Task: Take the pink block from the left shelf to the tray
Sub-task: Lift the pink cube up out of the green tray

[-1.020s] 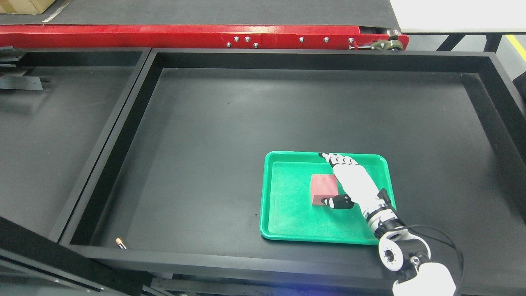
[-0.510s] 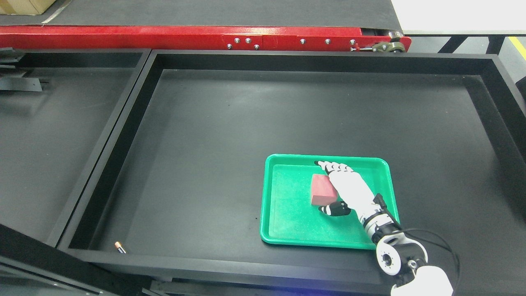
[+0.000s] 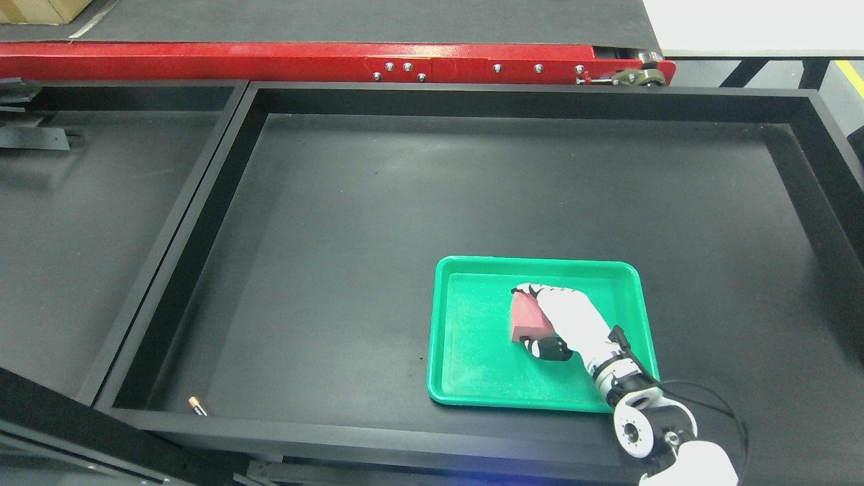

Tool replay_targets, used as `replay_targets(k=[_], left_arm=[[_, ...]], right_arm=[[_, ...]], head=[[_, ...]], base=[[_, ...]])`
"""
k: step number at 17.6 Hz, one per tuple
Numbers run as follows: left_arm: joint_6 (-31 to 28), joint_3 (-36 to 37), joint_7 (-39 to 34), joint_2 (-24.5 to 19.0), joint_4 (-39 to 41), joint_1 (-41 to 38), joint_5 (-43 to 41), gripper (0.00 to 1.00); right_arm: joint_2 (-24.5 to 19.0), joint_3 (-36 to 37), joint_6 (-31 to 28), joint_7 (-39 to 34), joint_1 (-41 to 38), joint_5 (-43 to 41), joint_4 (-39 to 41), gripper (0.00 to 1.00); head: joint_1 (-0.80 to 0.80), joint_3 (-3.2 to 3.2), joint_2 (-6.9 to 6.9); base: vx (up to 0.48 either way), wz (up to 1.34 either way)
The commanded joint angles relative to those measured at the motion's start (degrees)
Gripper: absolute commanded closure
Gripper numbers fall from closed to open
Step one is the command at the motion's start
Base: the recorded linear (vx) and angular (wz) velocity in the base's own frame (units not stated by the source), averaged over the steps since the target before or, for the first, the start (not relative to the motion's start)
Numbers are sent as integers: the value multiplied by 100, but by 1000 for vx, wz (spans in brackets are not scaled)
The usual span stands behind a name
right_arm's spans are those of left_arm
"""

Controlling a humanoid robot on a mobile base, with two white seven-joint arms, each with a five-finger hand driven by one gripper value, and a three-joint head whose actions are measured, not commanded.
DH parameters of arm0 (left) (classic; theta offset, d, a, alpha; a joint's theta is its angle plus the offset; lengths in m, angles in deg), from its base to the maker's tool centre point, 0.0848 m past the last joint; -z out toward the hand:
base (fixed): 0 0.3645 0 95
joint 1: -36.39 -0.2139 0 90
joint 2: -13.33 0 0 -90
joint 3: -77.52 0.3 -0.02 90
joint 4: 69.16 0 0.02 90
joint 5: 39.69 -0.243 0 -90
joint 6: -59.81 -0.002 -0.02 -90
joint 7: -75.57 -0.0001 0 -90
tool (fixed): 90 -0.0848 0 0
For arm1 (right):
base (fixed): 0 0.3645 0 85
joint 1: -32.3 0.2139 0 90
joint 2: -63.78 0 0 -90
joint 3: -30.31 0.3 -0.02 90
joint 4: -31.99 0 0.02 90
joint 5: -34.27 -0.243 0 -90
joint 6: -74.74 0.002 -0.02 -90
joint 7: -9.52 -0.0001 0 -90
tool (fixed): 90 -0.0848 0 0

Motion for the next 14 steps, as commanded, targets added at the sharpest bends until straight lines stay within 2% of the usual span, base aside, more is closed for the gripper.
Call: replay_targets(k=[1,4,8,10,14], left_arm=[[2,0,-4,-100,100,167,0,0],[2,0,-4,-100,100,167,0,0],[2,0,-4,-100,100,167,0,0],[2,0,-4,-100,100,167,0,0],[2,0,-4,-100,100,167,0,0]], right_arm=[[106,62,220,359,-9,-320,-169,97],[132,255,334,711,-9,-461,-125,97],[123,808,1194,1379,-70,-1303,217,96],[123,1089,1791,1974,-254,-1865,367,95],[115,1187,2022,2557,-439,-2123,508,95]], head=[[0,0,0],[0,0,0],[0,0,0],[0,0,0],[0,0,0]], base=[[0,0],[0,0],[0,0],[11,0],[5,0]])
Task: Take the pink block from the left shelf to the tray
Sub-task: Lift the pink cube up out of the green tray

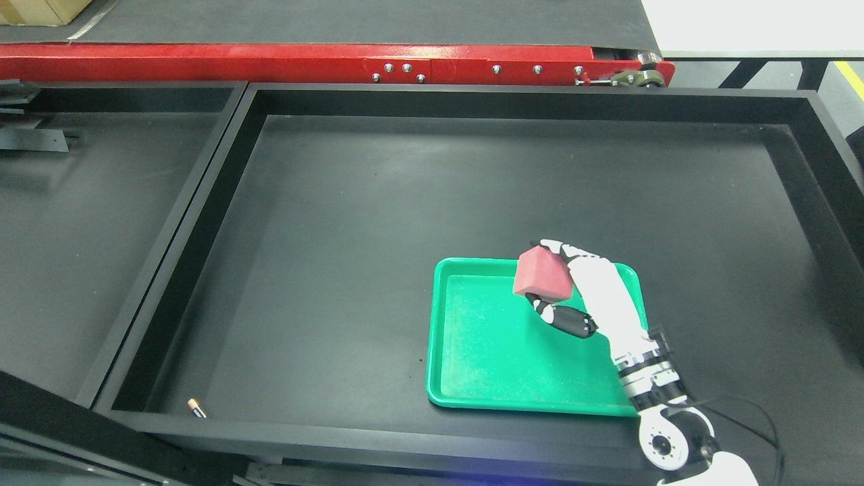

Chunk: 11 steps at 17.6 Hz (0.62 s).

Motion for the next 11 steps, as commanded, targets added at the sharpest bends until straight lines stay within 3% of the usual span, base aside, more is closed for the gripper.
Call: replay_targets(k=[1,11], left_arm=[[2,0,-4,-100,100,175,0,0],[2,0,-4,-100,100,166,0,0]], right_arm=[[106,625,472,749,-220,-677,357,95],[100,616,464,750,-316,-677,357,96]], head=[[0,0,0],[0,0,0]], base=[[0,0],[-74,125]])
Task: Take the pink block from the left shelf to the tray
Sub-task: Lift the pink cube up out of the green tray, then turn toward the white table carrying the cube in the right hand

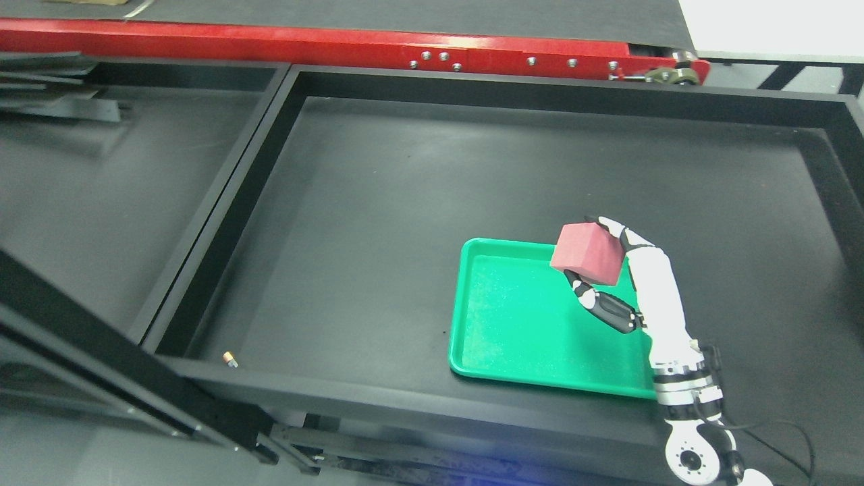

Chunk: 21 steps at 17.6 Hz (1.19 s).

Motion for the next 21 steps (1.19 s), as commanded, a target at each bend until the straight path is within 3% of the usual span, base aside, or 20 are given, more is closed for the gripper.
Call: replay_targets(k=[1,21], left_arm=[[2,0,-4,-100,100,167,0,0],[2,0,-4,-100,100,167,0,0]], right_arm=[[100,195,8,13,-74,-77,121,96],[100,107,17,13,-206,-86,121,96]], head=[[0,0,0],[0,0,3]], base=[[-110,328],[-146,664]])
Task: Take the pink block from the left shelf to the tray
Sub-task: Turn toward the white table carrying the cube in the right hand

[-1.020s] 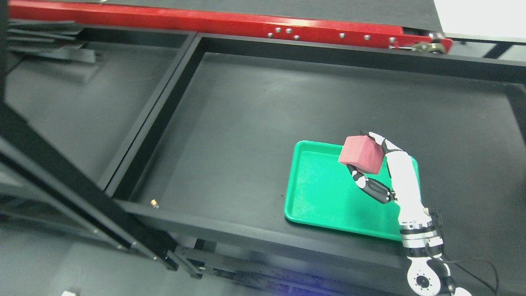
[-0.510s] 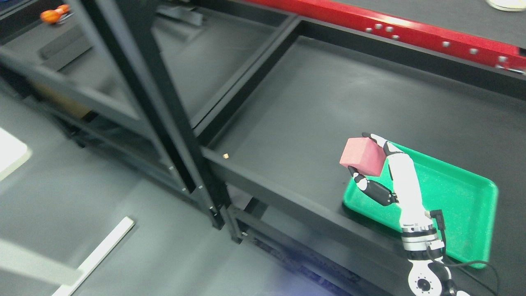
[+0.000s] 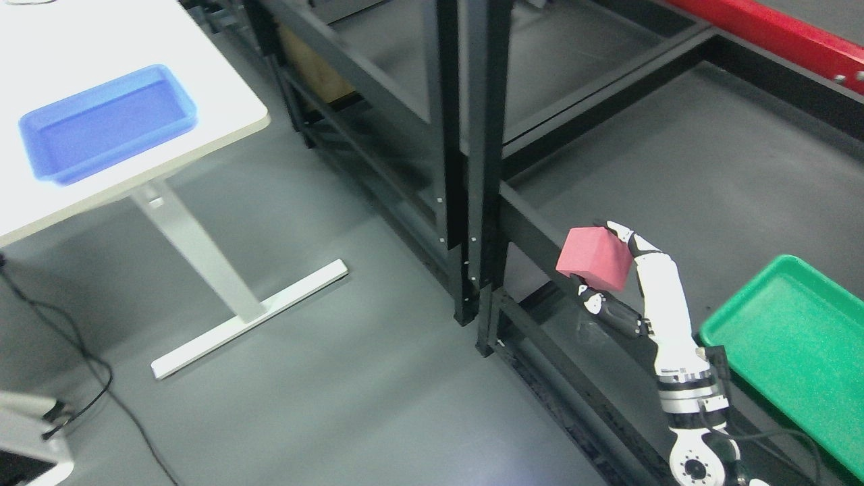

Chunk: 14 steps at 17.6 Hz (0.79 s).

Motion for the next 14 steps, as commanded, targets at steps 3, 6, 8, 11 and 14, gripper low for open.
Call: replay_targets(k=[3,6,8,11,14], left_arm=[[2,0,-4,-100,100,176,0,0],[2,0,-4,-100,100,168,0,0],[2,0,-4,-100,100,168,0,0],[2,0,-4,-100,100,168,0,0],[2,0,-4,-100,100,168,0,0]], right_arm=[[101,100,7,-4,-98,-2,14,96],[101,100,51,-4,-150,-2,14,96],[101,100,51,-4,-159,-11,14,96],[101,83,51,-13,-159,-2,14,96],[101,-23,51,-13,-160,-2,14,96]], head=[[0,0,0],[0,0,0],[0,0,0],[0,0,1],[0,0,1]], base=[[-171,882],[-116,884],[-60,824],[-7,705],[79,447]])
